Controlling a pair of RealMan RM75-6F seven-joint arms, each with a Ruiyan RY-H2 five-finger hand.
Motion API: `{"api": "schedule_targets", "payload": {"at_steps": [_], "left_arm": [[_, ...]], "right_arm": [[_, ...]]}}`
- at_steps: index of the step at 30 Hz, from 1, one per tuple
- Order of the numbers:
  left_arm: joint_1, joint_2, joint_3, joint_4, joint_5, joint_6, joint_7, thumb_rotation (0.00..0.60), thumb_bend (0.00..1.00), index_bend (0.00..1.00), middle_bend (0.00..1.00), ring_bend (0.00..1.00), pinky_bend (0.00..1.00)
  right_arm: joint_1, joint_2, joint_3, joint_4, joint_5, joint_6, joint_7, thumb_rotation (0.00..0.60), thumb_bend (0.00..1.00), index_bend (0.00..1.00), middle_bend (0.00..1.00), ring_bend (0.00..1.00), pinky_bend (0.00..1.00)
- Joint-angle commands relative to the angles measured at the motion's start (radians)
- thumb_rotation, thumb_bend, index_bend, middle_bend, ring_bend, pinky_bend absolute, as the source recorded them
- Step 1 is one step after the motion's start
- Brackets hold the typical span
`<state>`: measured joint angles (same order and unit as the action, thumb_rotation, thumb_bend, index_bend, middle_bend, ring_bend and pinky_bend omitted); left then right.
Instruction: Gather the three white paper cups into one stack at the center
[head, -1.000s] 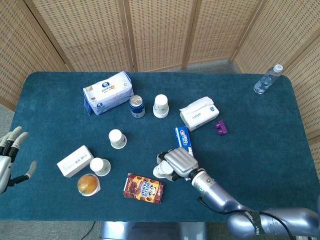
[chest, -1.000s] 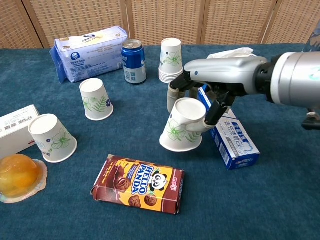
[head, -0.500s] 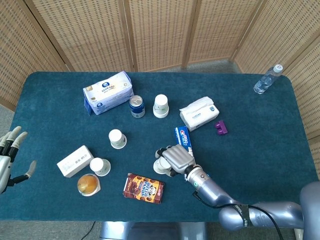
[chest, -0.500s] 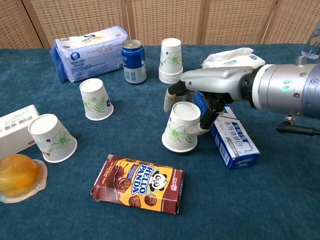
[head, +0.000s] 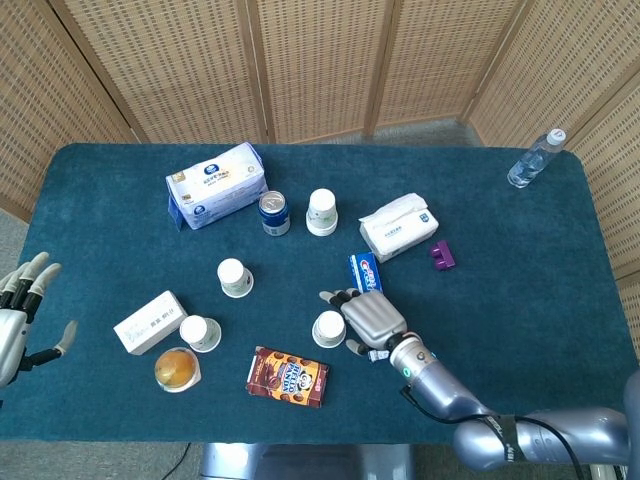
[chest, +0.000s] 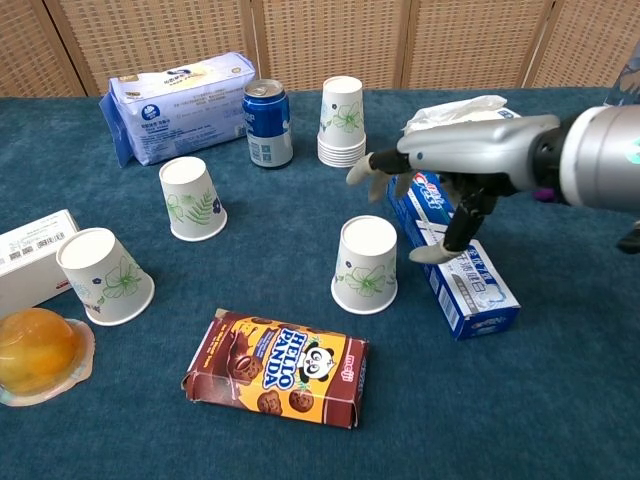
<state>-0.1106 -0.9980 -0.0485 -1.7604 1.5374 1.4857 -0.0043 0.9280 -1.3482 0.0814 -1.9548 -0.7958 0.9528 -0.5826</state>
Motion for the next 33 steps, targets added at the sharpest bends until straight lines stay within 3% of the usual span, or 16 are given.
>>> {"api": "schedule_targets", "payload": {"at_steps": [1,7,12,19,33], "left_arm": [[-0.002,0.002,0.000,-0.003,-0.001,-0.004,0.001,0.357,0.46,0.00,0.02,0.00,0.11],[-0.012,0.010,0.009,-0.018,-0.003,-0.030,0.021,0.355,0.46,0.00,0.00,0.00,0.10],[-0.021,0.011,0.011,-0.033,0.002,-0.043,0.045,0.353,0.46,0.00,0.00,0.00,0.08],[-0.045,-0.005,0.019,-0.042,0.016,-0.081,0.090,0.352,0.47,0.00,0.00,0.00,0.08],[-0.102,-0.073,0.025,-0.049,0.025,-0.159,0.197,0.354,0.47,0.00,0.00,0.00,0.08]], "right_arm": [[-0.037,0.044,0.000,-0.050,-0.058,0.045,0.043,0.600,0.36,0.02,0.20,0.20,0.63],[-0.128,0.078,0.019,-0.052,-0.251,0.186,0.138,0.600,0.36,0.02,0.20,0.20,0.63],[-0.196,0.104,0.032,-0.024,-0.350,0.285,0.202,0.600,0.37,0.02,0.20,0.20,0.62],[-0.275,0.127,0.045,0.021,-0.414,0.388,0.230,0.600,0.37,0.03,0.20,0.18,0.60],[-0.362,0.165,0.049,0.074,-0.456,0.420,0.250,0.600,0.37,0.03,0.20,0.17,0.59]]}}
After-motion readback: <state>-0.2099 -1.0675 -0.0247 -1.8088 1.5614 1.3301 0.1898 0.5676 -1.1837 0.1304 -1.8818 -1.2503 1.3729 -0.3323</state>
